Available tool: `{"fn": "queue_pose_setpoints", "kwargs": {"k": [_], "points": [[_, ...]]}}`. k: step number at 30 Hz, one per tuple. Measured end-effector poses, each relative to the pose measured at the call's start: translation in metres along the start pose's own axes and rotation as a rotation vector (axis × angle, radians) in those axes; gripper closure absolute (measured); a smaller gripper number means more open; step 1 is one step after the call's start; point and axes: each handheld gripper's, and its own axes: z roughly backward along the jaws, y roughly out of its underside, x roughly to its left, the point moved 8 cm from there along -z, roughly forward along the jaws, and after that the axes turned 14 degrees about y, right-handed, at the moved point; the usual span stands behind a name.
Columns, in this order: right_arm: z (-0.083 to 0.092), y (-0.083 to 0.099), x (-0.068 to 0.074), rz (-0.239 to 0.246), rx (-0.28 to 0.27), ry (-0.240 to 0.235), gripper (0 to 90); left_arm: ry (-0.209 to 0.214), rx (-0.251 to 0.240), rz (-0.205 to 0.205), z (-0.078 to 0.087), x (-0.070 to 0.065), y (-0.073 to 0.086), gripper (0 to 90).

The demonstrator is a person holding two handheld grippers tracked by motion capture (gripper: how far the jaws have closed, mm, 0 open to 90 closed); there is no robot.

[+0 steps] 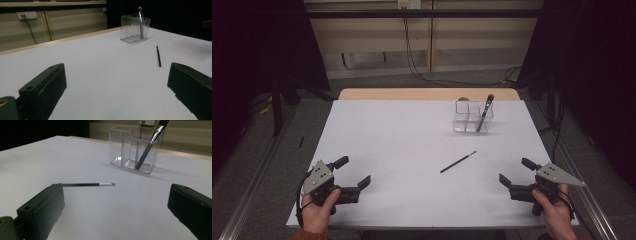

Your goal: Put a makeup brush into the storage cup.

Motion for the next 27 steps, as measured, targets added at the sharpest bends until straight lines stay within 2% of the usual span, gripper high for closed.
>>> {"fn": "queue_pose_setpoints", "kwargs": {"k": [4,14,22,27], "points": [[-0.001,0.0,-0.002,-0.008,0.001,-0.002,0.0,0.003,0.005,-0.004,-0.002,0.0,0.0,2.2],[-0.009,-0.006,0.006,-0.002,-0.013,-0.03,0.5,0.01,0.004,0.013,-0.002,0.004,0.003,2.1],[-0.011,-0.008,0.009,0.009,-0.01,-0.033,1.5,0.019,0.0,0.005,-0.004,0.0,0.0,2.1],[-0.018,-0.02,0.005,0.015,-0.027,-0.036,1.6,0.013,0.002,-0.002,-0.003,0.0,0.0,2.1]]}}
